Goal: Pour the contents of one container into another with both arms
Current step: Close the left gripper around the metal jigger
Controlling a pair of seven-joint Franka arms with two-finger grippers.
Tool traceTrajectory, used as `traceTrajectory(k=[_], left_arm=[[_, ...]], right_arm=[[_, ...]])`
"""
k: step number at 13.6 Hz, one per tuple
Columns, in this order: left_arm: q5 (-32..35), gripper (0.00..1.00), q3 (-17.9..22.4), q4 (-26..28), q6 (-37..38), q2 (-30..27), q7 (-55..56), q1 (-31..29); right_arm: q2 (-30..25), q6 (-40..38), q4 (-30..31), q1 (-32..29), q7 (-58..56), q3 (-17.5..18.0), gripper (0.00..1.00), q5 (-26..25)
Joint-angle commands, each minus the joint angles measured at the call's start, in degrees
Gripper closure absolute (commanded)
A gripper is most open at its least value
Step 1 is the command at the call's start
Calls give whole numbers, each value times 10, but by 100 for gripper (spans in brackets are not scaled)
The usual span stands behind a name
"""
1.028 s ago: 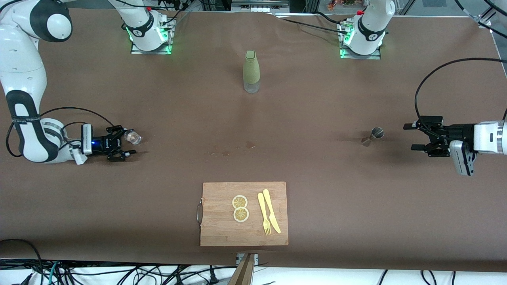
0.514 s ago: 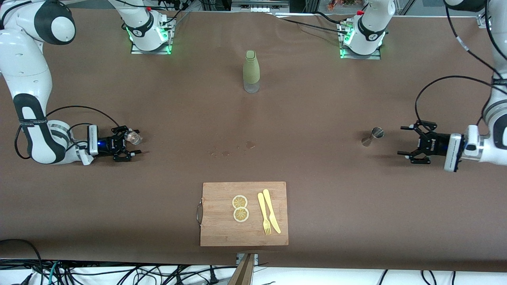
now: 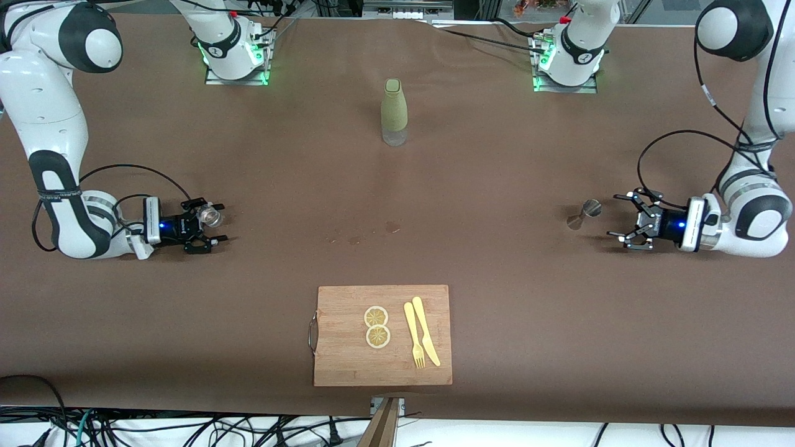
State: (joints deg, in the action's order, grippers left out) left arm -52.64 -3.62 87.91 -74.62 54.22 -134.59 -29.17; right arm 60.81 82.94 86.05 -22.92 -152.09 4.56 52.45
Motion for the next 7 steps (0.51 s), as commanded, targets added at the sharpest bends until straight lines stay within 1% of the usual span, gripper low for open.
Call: traceTrajectory(k=[1,2,5,7], left_arm=[[-17,0,-2,-20,13,40,-93,9],[-17,1,-2,-20,14,45,-113,10],[-22,1,-2,-27,18,60,-121,18],[-23,8,-2,-23,25,64,-138,17]], right_arm=[[9,-8,-2,2,-12,-1,9,9],[9,-10,-2,2,-12,-1,12,9],[9,-18,-2,2,-14,-3,19,4],[9,-28,-2,1,-21,-5,29,1]])
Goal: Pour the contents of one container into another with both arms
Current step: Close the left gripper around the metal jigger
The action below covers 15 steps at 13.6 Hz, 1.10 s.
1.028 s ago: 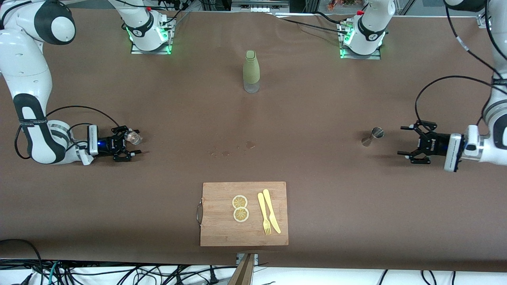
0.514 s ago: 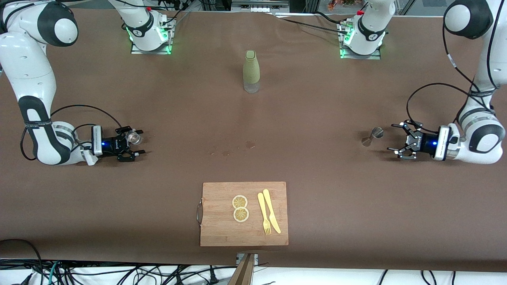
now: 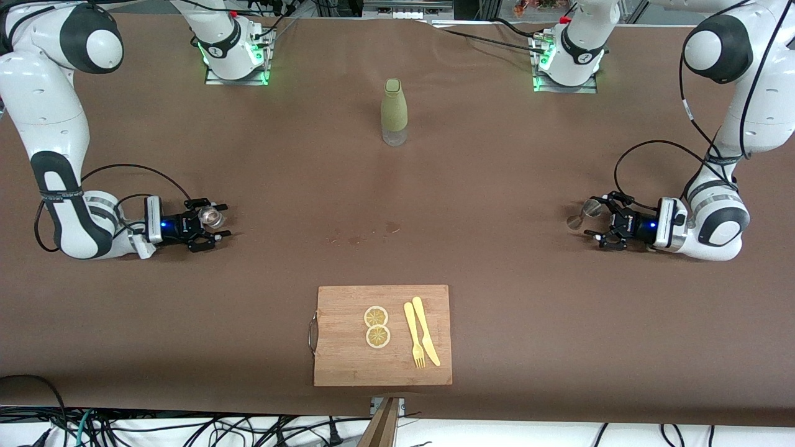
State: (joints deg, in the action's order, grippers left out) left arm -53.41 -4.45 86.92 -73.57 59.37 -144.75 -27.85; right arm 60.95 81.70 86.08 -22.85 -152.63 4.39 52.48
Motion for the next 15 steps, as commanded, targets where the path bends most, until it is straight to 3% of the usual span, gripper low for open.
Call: traceTrajectory(k=[1,2,4,8,10,12,15], left_arm=[[-17,24,6,-16,13,21,-52,5],[-17,40,6,-17,13,24,-54,5],[-16,57,6,-18,14,23,-55,4],[-17,67,6,-16,14,25,-55,9],[-17,86,6,-14,15,24,-53,9],[-17,98,3,-14,19,17,-49,12],[-17,100,1,-11,31,-20,13,38]], right_arm=[[8,-16,-2,-1,-20,-5,32,0],[8,-16,-2,-1,-25,-9,40,-2],[12,-16,-2,-2,-40,-13,47,-2],[13,-16,-2,-1,-41,-17,48,-3],[15,-16,-1,0,-41,-17,48,-2],[15,-16,1,2,-41,-17,48,-1],[15,-23,4,3,-41,-14,50,1]])
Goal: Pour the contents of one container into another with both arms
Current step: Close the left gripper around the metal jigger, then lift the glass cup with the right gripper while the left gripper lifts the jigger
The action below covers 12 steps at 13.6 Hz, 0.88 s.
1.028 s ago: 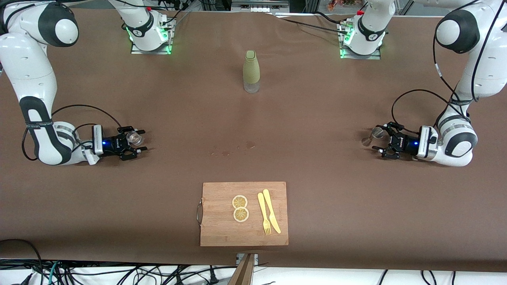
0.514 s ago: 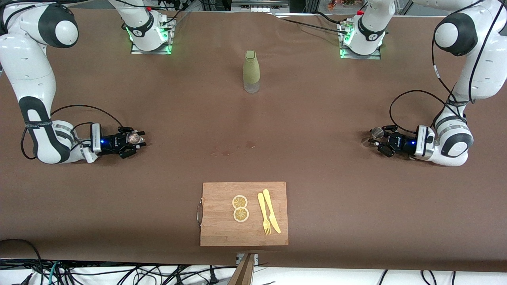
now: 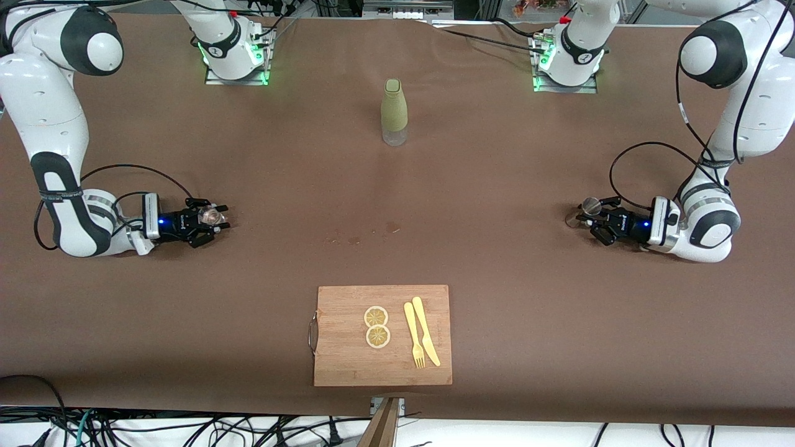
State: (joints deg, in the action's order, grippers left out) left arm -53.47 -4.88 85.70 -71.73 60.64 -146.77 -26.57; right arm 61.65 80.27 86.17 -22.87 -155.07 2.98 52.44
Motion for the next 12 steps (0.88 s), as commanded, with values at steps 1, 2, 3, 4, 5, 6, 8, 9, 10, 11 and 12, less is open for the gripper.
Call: traceTrajectory(k=[1,2,3,4,5,6,8,9,10,11,12], left_arm=[[-16,100,6,2,12,-52,45,40],[-17,100,6,15,10,-80,60,57],[-24,100,6,32,-1,-115,80,77],[-37,100,6,57,-20,-142,101,85],[-61,100,6,97,-45,-176,110,99],[-91,100,6,146,-79,-215,111,123],[-123,100,6,223,-146,-273,109,157],[-139,100,5,254,-166,-285,106,172],[-171,100,2,281,-182,-299,100,185],[-192,100,0,299,-204,-307,95,200],[-220,100,-4,307,-216,-308,93,213]], right_arm=[[8,-10,3,5,-16,1,52,1],[8,-13,3,5,-16,1,56,1],[8,-13,3,5,-16,1,61,1],[8,-14,3,5,-16,1,66,1],[8,-15,3,5,-16,1,70,1],[8,-15,3,5,-16,1,71,1],[8,-15,3,5,-15,1,78,1],[8,-15,3,5,-10,1,84,1],[8,-15,3,5,-9,1,84,0],[8,-15,3,6,-5,1,88,-1],[7,-15,2,8,-4,1,88,-1]])
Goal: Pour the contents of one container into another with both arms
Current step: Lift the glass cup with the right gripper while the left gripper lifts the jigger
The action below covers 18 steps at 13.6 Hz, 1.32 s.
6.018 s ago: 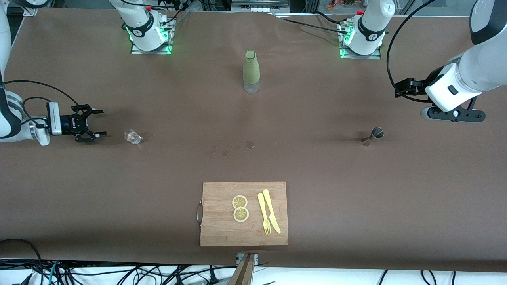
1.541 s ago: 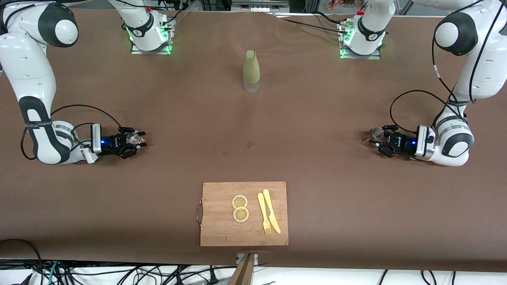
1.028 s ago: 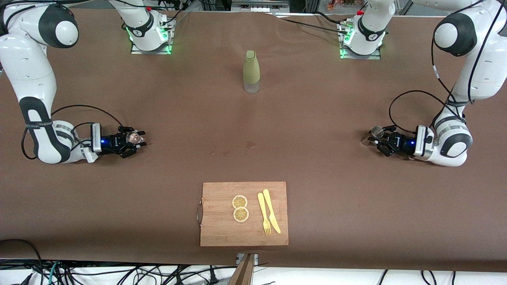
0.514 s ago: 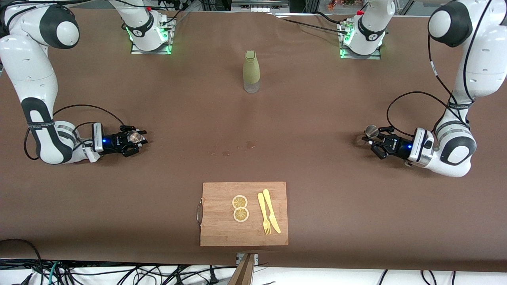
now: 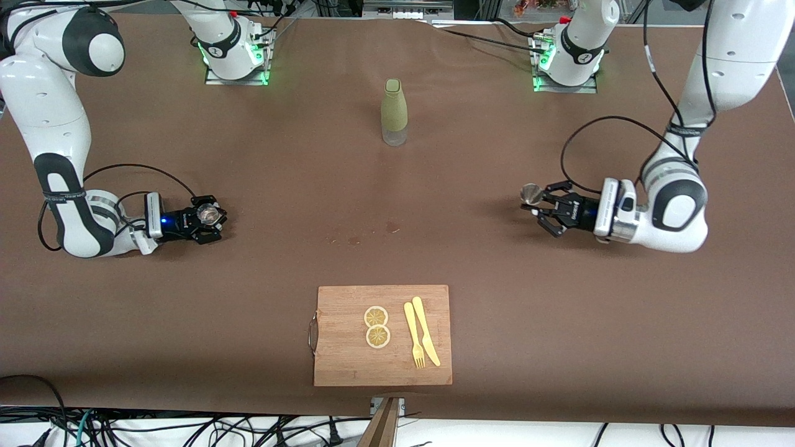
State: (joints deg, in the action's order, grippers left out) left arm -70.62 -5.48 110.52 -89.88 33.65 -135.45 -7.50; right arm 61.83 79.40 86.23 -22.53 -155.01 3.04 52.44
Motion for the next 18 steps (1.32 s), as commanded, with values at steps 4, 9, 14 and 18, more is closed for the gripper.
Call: traceTrajectory(k=[4,9,14,18], left_arm=[[-188,100,0,93,-56,-36,-64,84],[-235,100,-1,98,-72,-19,-108,126],[-241,100,-1,98,-97,-10,-111,165],[-304,100,-1,97,-114,10,-180,197]], right_arm=[[2,-7,2,8,11,0,100,-1],[-31,-7,20,19,30,0,100,3],[-105,5,51,49,72,-4,100,4],[-179,13,92,73,132,-3,100,9]])
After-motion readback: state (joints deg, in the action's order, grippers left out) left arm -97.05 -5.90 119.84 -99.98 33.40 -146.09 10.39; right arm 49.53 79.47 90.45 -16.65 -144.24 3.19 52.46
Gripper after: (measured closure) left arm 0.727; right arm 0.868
